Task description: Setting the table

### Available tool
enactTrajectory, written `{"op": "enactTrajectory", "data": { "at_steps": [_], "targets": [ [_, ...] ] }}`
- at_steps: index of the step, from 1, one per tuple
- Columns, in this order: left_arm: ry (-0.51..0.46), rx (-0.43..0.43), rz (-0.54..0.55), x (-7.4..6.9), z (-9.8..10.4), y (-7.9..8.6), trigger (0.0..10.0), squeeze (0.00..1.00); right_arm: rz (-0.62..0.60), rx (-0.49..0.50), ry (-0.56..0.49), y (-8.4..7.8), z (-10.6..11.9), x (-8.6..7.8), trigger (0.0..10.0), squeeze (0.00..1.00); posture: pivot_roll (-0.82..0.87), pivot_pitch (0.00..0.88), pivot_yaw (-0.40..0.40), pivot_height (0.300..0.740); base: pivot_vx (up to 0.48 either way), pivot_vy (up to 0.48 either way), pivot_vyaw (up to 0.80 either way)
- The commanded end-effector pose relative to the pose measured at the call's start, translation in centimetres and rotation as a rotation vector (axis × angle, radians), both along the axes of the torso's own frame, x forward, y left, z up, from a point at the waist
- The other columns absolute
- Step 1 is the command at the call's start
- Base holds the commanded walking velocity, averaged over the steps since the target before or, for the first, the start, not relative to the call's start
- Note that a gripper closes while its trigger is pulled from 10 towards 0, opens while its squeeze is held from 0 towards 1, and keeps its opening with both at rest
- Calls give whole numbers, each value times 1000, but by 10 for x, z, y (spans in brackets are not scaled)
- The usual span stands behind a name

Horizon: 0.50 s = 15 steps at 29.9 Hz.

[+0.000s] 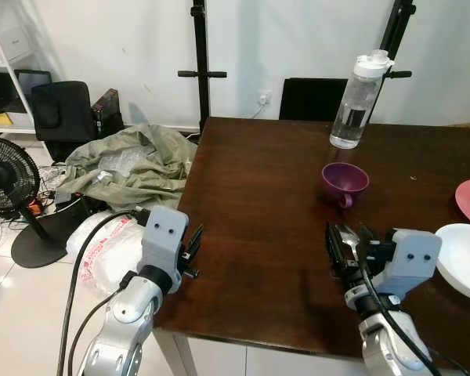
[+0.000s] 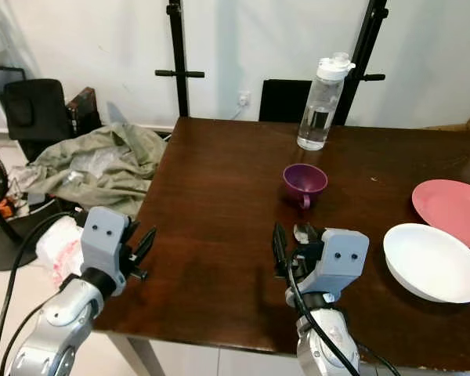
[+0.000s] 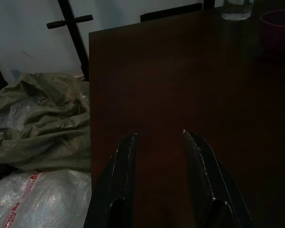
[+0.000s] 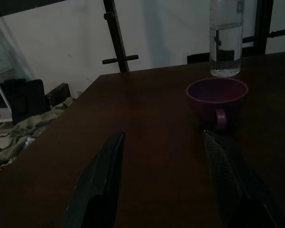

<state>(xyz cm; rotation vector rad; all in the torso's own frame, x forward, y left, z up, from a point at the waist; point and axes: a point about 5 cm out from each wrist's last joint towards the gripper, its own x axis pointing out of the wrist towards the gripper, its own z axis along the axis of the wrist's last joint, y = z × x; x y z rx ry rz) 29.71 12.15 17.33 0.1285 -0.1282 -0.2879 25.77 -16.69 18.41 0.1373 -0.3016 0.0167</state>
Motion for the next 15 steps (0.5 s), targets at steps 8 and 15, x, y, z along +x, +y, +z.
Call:
{"op": "enactTrajectory", "data": {
  "at_steps": [8,15],
  "targets": [
    [15,-5,1,-2,-5,0,10000,0,5,5,31,-1,-7,-1,10000,0,-12,84,108,740,-364,0,0],
    [13,-5,-1,0,-5,0,10000,0,6,1,37,-1,-9,-1,10000,0,-17,82,109,740,-385,0,0]
  ]
}}
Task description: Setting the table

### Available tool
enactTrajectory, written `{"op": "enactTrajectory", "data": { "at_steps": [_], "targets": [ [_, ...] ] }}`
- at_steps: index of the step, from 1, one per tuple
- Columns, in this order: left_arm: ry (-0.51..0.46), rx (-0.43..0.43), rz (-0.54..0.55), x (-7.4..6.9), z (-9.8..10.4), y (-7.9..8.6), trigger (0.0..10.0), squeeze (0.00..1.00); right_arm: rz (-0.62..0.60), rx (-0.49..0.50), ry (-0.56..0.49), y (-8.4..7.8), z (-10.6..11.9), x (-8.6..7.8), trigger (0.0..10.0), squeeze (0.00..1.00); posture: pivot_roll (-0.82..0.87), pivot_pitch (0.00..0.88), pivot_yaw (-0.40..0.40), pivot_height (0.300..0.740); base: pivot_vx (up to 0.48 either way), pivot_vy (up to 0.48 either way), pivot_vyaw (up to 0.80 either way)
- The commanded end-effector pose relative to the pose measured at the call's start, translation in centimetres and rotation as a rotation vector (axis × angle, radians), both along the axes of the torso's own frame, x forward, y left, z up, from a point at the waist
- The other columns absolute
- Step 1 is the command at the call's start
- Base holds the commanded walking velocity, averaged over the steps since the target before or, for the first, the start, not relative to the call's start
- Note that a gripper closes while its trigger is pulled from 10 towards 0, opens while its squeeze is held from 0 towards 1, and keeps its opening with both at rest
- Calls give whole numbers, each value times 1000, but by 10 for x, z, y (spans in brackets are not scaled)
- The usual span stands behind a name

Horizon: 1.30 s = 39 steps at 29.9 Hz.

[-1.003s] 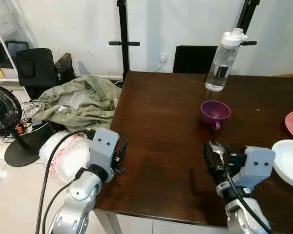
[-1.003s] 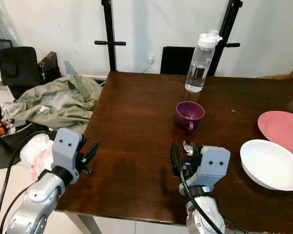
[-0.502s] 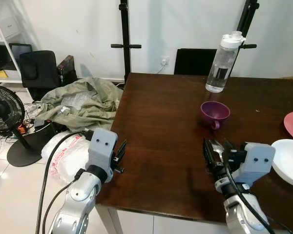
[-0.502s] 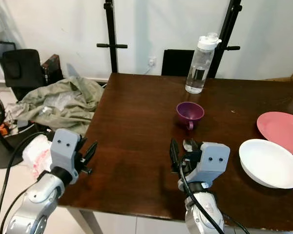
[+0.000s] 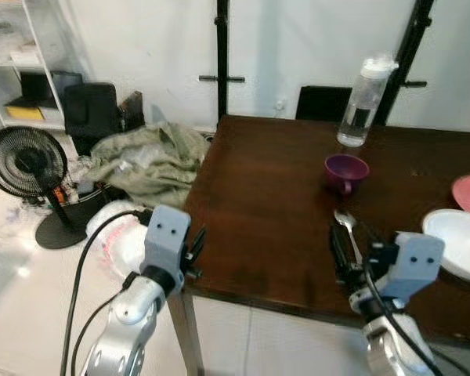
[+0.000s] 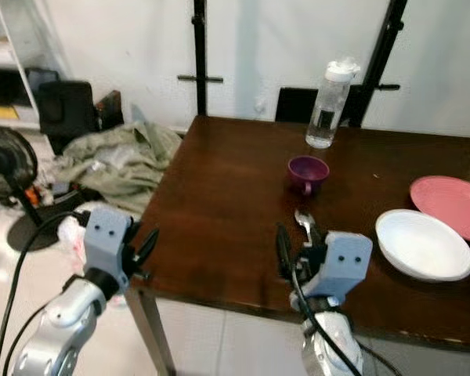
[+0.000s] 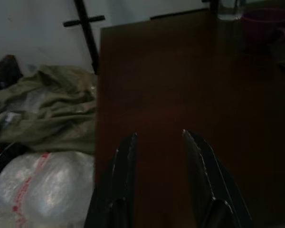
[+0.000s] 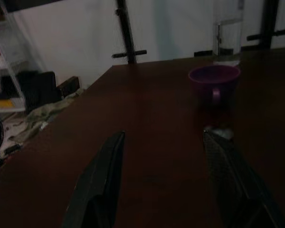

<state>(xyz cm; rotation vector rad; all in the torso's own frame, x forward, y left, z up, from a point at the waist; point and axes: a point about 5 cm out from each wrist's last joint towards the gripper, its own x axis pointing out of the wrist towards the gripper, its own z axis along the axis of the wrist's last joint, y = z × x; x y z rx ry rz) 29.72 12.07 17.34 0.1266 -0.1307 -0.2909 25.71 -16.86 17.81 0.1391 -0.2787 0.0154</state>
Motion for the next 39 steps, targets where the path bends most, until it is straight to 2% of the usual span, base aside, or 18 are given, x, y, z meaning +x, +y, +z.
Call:
{"op": "enactTrajectory", "data": {
  "at_steps": [1,28,39],
  "targets": [
    [15,-3,3,-1,-5,1,10000,0,5,-1,14,1,-3,0,10000,0,-17,82,109,740,-382,0,0],
    [16,-3,-6,-1,-6,0,10000,0,16,-6,28,1,-6,-3,10000,0,-24,83,109,740,-371,0,0],
    [48,-10,27,3,-9,2,10000,0,23,1,34,2,-8,-5,10000,0,-29,90,112,740,0,0,0]
  ]
}}
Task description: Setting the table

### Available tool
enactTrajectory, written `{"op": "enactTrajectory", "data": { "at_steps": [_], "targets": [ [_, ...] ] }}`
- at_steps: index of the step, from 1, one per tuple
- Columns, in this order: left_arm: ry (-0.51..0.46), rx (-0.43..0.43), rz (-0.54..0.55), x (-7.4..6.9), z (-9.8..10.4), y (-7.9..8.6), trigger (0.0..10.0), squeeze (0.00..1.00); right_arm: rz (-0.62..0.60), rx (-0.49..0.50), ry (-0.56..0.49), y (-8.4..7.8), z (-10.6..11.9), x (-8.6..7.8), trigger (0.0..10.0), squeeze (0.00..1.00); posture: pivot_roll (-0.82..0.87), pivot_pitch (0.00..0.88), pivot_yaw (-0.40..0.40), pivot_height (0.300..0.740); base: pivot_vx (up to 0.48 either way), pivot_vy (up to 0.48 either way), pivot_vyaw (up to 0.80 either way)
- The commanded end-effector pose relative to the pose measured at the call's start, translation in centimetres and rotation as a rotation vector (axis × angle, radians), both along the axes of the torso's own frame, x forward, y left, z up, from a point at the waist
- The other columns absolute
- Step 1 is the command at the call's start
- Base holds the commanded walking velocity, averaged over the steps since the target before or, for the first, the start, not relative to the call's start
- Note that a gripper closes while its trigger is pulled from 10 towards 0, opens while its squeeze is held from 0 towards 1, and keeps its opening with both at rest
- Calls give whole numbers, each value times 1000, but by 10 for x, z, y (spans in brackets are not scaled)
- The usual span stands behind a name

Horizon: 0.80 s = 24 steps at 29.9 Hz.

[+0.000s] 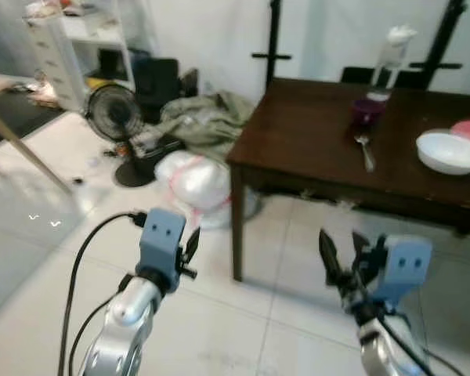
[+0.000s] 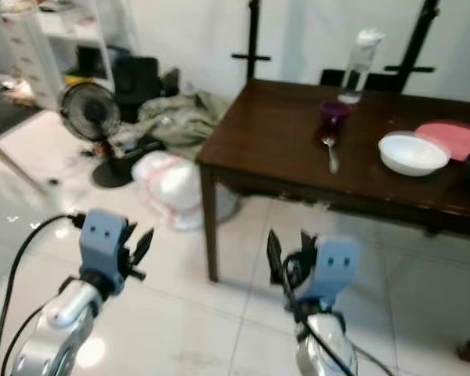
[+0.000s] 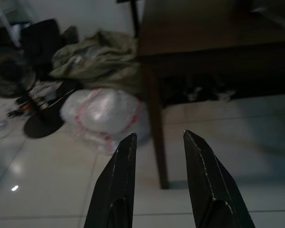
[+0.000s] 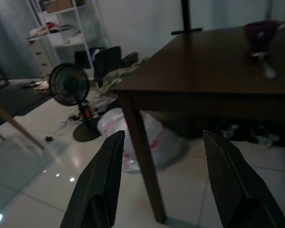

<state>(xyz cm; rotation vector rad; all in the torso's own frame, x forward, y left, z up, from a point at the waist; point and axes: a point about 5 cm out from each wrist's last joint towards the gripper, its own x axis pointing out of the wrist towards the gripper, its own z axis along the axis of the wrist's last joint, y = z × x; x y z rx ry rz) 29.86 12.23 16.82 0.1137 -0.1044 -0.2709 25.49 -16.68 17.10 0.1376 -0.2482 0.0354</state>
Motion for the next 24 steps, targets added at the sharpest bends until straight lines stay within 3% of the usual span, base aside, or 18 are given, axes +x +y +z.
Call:
{"op": "enactTrajectory", "data": {
  "at_steps": [1,11,24],
  "targets": [
    [17,-1,10,2,-3,1,10000,0,2,6,6,0,-1,-3,10000,0,-29,90,112,740,300,0,0],
    [17,1,20,2,-3,3,10000,0,2,1,8,0,-1,-4,10000,0,-31,93,114,740,392,0,0],
    [28,0,2,0,-5,0,10000,0,-4,2,22,-1,-5,-4,10000,0,-29,99,113,740,0,0,0]
  ]
}}
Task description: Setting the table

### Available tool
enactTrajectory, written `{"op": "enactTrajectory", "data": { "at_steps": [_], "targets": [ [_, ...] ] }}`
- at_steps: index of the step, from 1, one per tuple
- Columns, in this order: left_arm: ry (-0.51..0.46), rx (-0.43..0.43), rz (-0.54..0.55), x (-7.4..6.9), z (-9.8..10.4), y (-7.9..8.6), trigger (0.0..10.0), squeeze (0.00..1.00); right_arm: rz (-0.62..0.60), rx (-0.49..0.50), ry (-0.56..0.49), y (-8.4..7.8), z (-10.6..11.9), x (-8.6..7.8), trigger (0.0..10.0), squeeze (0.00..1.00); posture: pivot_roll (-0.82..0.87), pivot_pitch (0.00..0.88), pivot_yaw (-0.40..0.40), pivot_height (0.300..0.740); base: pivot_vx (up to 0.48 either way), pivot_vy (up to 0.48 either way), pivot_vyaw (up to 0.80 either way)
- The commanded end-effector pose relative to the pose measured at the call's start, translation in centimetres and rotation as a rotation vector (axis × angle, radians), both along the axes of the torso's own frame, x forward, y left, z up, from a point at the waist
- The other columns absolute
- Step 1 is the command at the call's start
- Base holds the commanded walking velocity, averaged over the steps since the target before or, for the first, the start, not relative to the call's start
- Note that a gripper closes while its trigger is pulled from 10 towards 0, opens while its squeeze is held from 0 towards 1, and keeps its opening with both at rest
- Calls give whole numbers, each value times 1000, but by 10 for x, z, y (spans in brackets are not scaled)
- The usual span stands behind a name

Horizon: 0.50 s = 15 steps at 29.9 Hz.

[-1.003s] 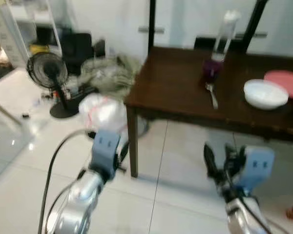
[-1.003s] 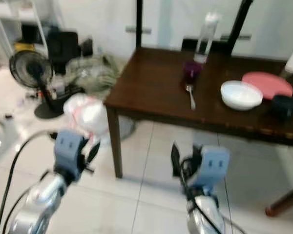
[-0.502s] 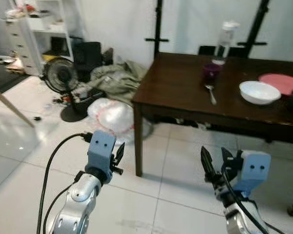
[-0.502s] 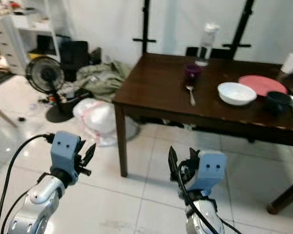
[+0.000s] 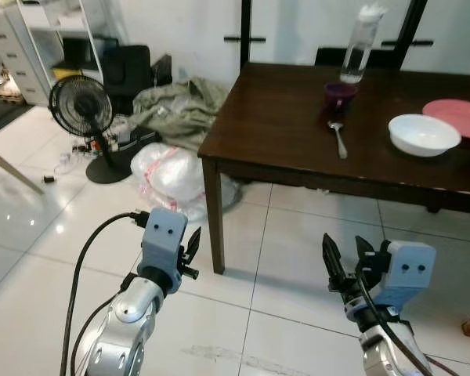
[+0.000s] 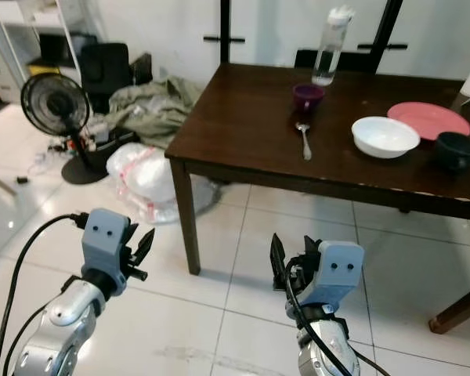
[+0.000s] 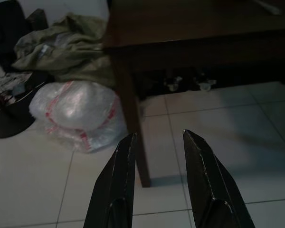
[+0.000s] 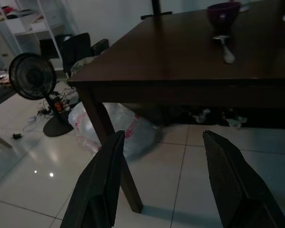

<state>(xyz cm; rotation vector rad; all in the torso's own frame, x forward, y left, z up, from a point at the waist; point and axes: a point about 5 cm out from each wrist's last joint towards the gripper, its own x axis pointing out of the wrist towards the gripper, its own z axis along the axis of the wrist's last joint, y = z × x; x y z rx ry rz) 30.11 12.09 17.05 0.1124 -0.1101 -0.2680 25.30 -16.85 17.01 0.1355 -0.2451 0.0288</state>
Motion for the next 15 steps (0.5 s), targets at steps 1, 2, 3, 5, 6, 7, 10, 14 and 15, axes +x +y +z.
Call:
{"op": "enactTrajectory", "data": {
  "at_steps": [1,2,3,5,6,7,10,14,15],
  "targets": [
    [42,0,-2,-3,-8,2,10000,0,1,1,23,1,-5,-3,10000,0,-30,100,111,740,0,0,0],
    [42,0,-2,-3,-8,2,10000,0,1,1,23,1,-5,-3,10000,0,-30,100,111,740,0,0,0],
    [58,-4,-6,-3,-10,1,10000,0,-4,-15,37,0,-8,-3,10000,0,-29,101,108,740,0,0,0],
    [70,-5,-5,-2,-12,0,10000,0,-9,-22,52,-1,-11,-3,10000,0,-27,102,105,740,0,0,0],
    [83,-7,0,-1,-14,-1,10000,0,-14,-35,70,-1,-14,-3,10000,0,-27,102,105,740,0,0,0],
    [100,-8,4,-1,-17,-1,10000,0,-19,-45,88,-1,-18,-3,10000,0,-28,105,102,740,0,0,0],
    [121,-31,26,0,-20,3,10000,0,-20,-48,93,-1,-20,-4,10000,0,-28,105,102,740,0,0,0],
    [124,-30,33,0,-21,5,10000,0,-24,-48,97,-1,-21,-4,10000,0,-30,108,99,740,0,0,0],
    [124,-26,32,0,-21,5,10000,0,-26,-48,98,-2,-21,-4,10000,0,-30,108,99,740,0,0,0]
  ]
}}
